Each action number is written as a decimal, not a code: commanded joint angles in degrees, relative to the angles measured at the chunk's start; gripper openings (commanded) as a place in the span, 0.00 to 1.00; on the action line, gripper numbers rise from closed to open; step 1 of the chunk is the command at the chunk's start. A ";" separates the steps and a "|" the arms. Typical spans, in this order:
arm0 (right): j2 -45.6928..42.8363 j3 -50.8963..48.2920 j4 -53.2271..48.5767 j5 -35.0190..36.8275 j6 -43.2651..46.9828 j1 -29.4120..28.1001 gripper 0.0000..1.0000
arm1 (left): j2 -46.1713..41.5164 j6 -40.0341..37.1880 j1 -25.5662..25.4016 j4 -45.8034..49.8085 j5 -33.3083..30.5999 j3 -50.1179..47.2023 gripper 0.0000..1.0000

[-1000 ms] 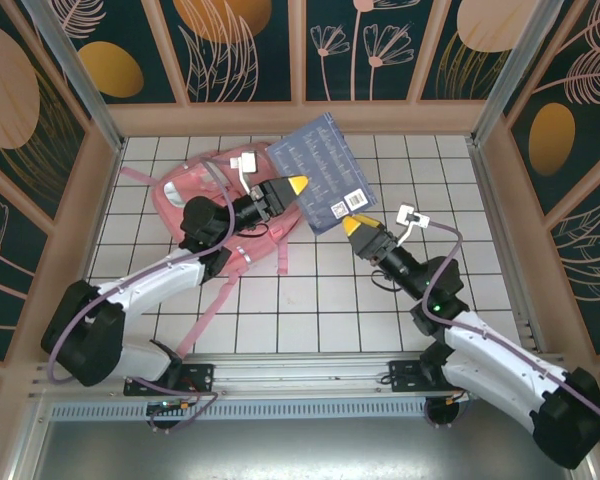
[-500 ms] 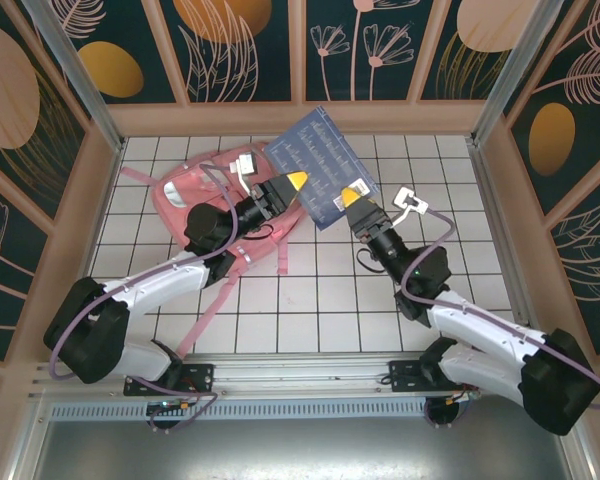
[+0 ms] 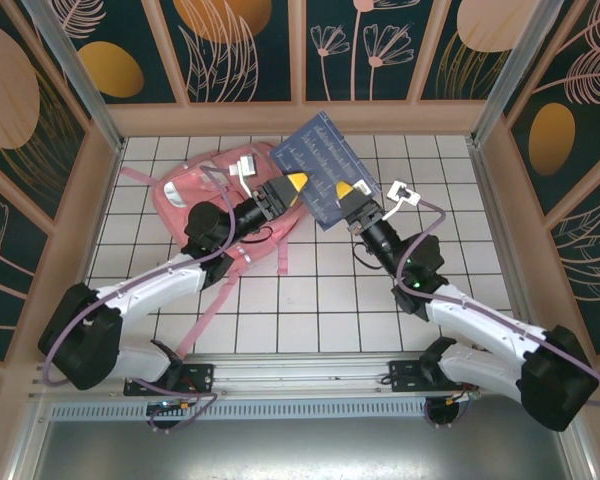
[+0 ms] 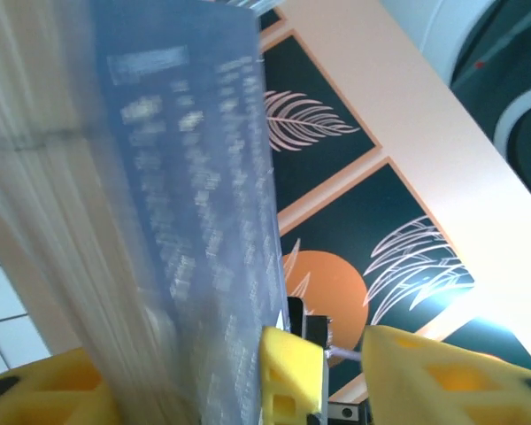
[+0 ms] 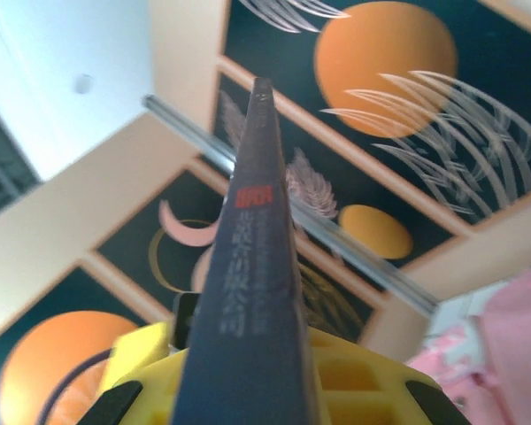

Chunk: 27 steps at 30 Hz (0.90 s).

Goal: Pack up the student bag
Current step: Pass the book, then open the student bag at the top-center of the table.

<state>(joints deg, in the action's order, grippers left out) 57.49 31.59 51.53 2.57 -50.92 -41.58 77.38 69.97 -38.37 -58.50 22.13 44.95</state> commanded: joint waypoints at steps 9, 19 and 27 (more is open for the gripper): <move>-9.10 9.30 -46.47 19.32 7.84 4.65 0.00 | -0.67 -6.60 13.17 49.85 -9.77 10.02 0.68; -13.94 5.24 -50.38 19.65 8.44 6.15 0.00 | 22.14 -10.74 16.66 67.78 -10.26 36.32 0.63; -16.71 3.27 -51.68 18.73 9.10 8.04 0.00 | 31.26 -9.69 18.09 68.21 -8.54 41.95 0.61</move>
<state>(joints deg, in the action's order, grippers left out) 42.19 35.66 -1.06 20.97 -43.31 -34.37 106.61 60.84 -20.51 7.81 11.90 84.16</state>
